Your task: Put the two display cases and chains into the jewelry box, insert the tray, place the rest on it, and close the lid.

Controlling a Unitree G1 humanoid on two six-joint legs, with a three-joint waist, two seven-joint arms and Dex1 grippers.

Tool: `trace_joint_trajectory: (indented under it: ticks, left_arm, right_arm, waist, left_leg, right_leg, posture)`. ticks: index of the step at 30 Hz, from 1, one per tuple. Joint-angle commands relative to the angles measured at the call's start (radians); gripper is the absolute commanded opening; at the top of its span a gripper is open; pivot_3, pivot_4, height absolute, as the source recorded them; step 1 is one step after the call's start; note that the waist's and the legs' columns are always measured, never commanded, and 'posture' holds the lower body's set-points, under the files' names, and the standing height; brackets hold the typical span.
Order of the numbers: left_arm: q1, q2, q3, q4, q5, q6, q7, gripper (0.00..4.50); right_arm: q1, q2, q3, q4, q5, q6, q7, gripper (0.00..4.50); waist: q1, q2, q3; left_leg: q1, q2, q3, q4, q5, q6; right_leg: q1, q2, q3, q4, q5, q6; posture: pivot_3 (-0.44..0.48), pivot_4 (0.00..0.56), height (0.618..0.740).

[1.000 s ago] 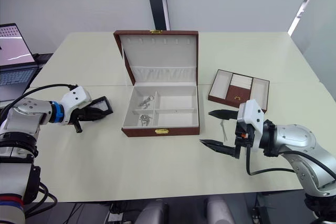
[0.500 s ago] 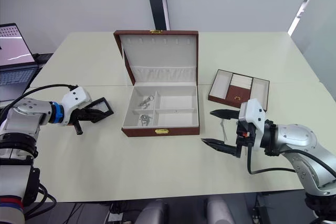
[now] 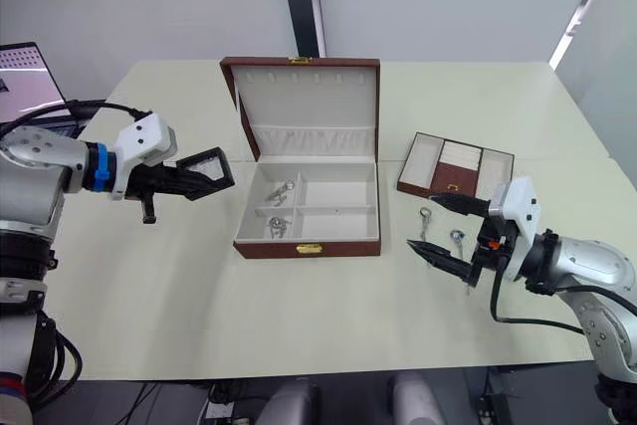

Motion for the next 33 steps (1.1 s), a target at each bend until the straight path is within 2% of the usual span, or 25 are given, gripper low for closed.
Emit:
trace_joint_trajectory:
  ticks: [1,8,13,21,33]
  left_arm:
    - [-0.052,-0.007,-0.022,-0.055,-0.017,0.045,-0.037,0.04]
    - [-0.181,-0.132,-0.113,-0.045,-0.011,0.096,-0.069,0.04]
    - [-0.221,-0.220,-0.168,-0.015,0.015,0.081,-0.058,0.04]
    - [-0.250,-0.337,-0.251,0.117,0.092,-0.041,-0.017,0.04]
    - [-0.322,-0.454,-0.269,0.376,0.176,-0.257,0.038,0.04]
  right_arm:
    - [0.029,0.001,-0.061,-0.071,0.028,0.003,-0.036,4.50]
    - [0.120,0.005,-0.125,-0.144,0.038,0.017,-0.104,4.50]
    - [0.153,0.013,-0.132,-0.186,0.046,0.025,-0.151,4.50]
    - [0.205,0.018,-0.147,-0.235,0.055,0.036,-0.201,4.50]
    - [0.245,0.018,-0.161,-0.269,0.064,0.040,-0.234,4.50]
  waist:
    - [-0.001,0.000,0.000]
    - [0.002,0.000,0.000]
    - [0.000,-0.001,0.000]
    - [0.001,-0.001,0.000]
    - [0.001,-0.001,0.001]
  left_leg:
    - [0.000,0.000,0.000,0.000,0.000,0.000]
    - [0.000,0.000,0.000,0.001,0.000,0.000]
    - [0.000,0.000,0.000,0.001,0.000,0.000]
    - [0.000,0.000,0.000,0.001,0.000,0.000]
    - [0.000,-0.001,0.000,0.001,0.000,0.000]
  right_leg:
    - [0.000,0.000,0.000,0.000,0.000,0.000]
    - [0.001,0.000,0.000,0.000,0.000,0.000]
    - [0.000,0.001,0.000,0.000,0.000,0.000]
    - [0.001,0.001,0.001,0.000,0.000,0.000]
    - [0.001,0.001,0.001,0.000,0.000,0.000]
  posture:
    - [0.000,0.150,0.740]
    - [0.000,0.150,0.740]
    - [0.000,0.150,0.740]
    - [0.000,0.150,0.740]
    - [0.000,0.150,0.740]
